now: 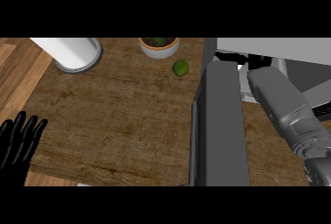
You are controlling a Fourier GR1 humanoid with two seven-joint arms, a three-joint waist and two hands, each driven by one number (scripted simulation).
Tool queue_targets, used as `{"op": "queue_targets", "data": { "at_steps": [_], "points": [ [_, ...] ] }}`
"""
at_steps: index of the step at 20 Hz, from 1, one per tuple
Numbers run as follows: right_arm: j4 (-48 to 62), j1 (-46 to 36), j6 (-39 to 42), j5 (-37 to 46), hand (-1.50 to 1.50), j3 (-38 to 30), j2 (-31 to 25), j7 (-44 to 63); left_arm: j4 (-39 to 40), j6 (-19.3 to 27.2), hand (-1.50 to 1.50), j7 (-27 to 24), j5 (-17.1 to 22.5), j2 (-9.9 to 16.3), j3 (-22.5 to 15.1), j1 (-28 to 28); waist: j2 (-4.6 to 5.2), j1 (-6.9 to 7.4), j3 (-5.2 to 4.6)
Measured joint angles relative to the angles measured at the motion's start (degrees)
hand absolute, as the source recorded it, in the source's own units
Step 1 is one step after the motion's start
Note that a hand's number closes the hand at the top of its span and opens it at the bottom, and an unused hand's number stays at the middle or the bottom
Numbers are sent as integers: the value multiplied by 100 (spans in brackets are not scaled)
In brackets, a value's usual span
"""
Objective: Pick up the milk, place it into the microwave and close the microwave
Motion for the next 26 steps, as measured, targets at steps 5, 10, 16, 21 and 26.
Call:
{"op": "queue_targets", "data": {
  "at_steps": [5, 10, 16, 21, 26],
  "points": [
    [20, -74, 586, -158, -150, -148, 126, 52, 34, 42, -150, 22, -140, -53, -133, -79, -15, -20, 9],
    [27, -15, 906, -252, -150, -255, 130, -4, 59, 65, -150, 11, -248, -90, -221, -124, -23, -48, 9],
    [32, 102, 1080, -311, -150, -326, 139, -91, 74, 141, -150, 53, -470, -186, -434, -208, -62, -121, 7],
    [24, 196, 1220, -350, -150, -379, 25, -152, 81, 178, -150, 35, -638, -271, -606, -185, -95, -164, 5],
    [5, 400, 1520, -385, -150, -421, -63, -356, 32, 225, -150, 31, -757, -351, -770, -159, -126, -219, 8]
  ]
}}
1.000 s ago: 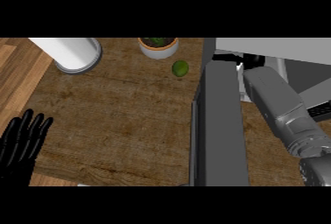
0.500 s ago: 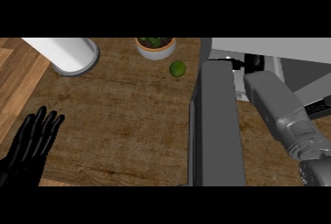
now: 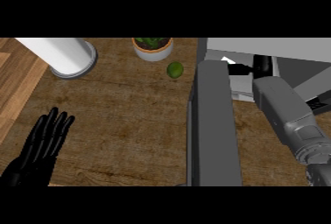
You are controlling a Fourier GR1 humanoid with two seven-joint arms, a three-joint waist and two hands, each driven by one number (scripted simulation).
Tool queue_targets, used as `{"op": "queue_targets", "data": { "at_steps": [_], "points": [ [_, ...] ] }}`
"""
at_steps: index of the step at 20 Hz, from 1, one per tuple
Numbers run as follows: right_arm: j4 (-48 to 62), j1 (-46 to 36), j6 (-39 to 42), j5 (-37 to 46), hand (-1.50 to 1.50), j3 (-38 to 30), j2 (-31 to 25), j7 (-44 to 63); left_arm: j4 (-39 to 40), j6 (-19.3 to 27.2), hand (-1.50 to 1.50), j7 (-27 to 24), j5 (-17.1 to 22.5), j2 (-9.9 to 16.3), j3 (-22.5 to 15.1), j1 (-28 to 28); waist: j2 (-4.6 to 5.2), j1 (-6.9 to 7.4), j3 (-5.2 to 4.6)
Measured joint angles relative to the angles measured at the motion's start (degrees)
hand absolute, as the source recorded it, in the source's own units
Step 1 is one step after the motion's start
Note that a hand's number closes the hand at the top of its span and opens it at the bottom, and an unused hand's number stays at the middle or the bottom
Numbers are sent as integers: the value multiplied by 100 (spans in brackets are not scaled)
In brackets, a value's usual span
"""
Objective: Pick up the milk, place it into the microwave and close the microwave
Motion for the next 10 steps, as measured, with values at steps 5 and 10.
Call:
{"op": "queue_targets", "data": {
  "at_steps": [5, 10],
  "points": [
    [-32, 206, 338, -76, -150, -78, 12, -238, -3, 151, -150, 7, -84, -46, -173, -16, -47, -90, -2],
    [-54, 376, 531, -172, -150, -182, 67, -401, 6, 300, -150, 11, -187, -59, -387, 23, -96, -173, -6]
  ]
}}
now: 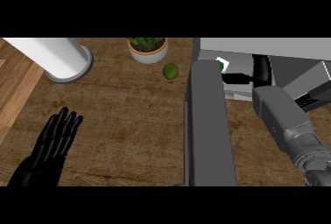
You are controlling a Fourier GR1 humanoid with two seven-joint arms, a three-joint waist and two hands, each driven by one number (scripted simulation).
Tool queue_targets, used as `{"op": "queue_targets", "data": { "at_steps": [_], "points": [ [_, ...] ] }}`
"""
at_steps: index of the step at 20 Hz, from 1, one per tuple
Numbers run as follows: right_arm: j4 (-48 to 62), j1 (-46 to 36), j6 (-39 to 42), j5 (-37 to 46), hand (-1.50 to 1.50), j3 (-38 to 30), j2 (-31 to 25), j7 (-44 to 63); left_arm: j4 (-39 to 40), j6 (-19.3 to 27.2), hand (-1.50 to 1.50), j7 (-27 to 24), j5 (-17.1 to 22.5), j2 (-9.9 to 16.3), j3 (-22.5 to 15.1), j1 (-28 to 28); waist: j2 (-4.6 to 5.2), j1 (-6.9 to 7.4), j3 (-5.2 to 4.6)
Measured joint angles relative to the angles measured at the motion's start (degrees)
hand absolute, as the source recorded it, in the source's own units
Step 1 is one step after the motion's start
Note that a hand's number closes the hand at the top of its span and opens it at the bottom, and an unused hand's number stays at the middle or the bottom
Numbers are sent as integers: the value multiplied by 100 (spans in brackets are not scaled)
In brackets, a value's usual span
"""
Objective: Pick up the milk, place it into the microwave and close the microwave
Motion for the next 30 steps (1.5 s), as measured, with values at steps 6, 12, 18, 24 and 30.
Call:
{"op": "queue_targets", "data": {
  "at_steps": [6, 12, 18, 24, 30],
  "points": [
    [-35, 249, 324, -84, -150, -82, 144, -251, 236, -14, -150, -94, -116, 23, -188, 1, -62, -135, -7],
    [-102, 534, 910, -208, -150, -183, 316, -590, 573, -133, -150, -59, -57, 81, -310, -181, -112, -270, -12],
    [-207, 939, 1416, -286, -150, -212, 420, -901, 1046, -470, 150, -202, -201, 259, -520, -402, -190, -440, -21],
    [-550, 1572, 1642, -283, -150, -88, 577, -1241, 1433, -553, 150, -214, -652, 274, -894, -731, -266, -599, -30],
    [-1321, 2299, 1982, -301, -150, 169, 593, -1207, 2194, -362, 150, -211, -998, 107, -1098, -1264, -312, -718, -38]
  ]
}}
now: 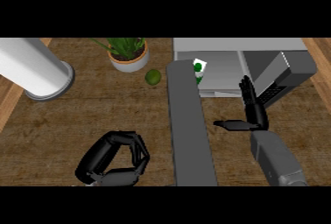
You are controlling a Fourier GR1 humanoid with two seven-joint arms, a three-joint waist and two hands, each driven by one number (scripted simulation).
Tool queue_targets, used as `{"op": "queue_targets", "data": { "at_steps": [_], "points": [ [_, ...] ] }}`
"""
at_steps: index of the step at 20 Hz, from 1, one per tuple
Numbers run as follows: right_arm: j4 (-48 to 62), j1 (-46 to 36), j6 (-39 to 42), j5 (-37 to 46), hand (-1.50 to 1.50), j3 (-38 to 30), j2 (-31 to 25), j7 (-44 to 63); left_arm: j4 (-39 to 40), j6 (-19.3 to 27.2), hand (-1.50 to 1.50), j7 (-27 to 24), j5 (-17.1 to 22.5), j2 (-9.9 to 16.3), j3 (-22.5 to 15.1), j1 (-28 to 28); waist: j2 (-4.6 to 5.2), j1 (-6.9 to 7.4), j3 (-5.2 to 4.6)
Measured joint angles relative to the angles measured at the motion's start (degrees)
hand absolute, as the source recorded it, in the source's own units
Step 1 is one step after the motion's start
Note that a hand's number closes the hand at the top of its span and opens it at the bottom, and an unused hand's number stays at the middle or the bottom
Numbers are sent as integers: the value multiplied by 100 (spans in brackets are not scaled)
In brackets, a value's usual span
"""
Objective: Pick up the milk, place it into the microwave and close the microwave
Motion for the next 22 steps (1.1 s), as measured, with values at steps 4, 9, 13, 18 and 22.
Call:
{"op": "queue_targets", "data": {
  "at_steps": [4, 9, 13, 18, 22],
  "points": [
    [-636, 577, 143, -9, -150, 185, 15, 68, 396, 57, 150, -14, -398, -30, -315, -197, -22, -66, -4],
    [-1702, 1418, 330, -24, -150, 464, 61, 225, 1236, 83, 150, -144, -600, -71, -646, -573, -35, -173, -11],
    [-2907, 2231, 488, -125, -150, 659, 56, 561, 1743, 253, 150, -324, -536, -87, -999, -760, -41, -213, -15],
    [-4413, 3204, 775, -409, -150, 718, -98, 1003, 2319, 684, 150, -518, -387, -85, -1782, -1071, -29, -231, -14],
    [-5545, 3748, 921, -632, -150, 751, -194, 1502, 2748, 1389, 150, -496, -128, -80, -2543, -1525, -12, -265, -15]
  ]
}}
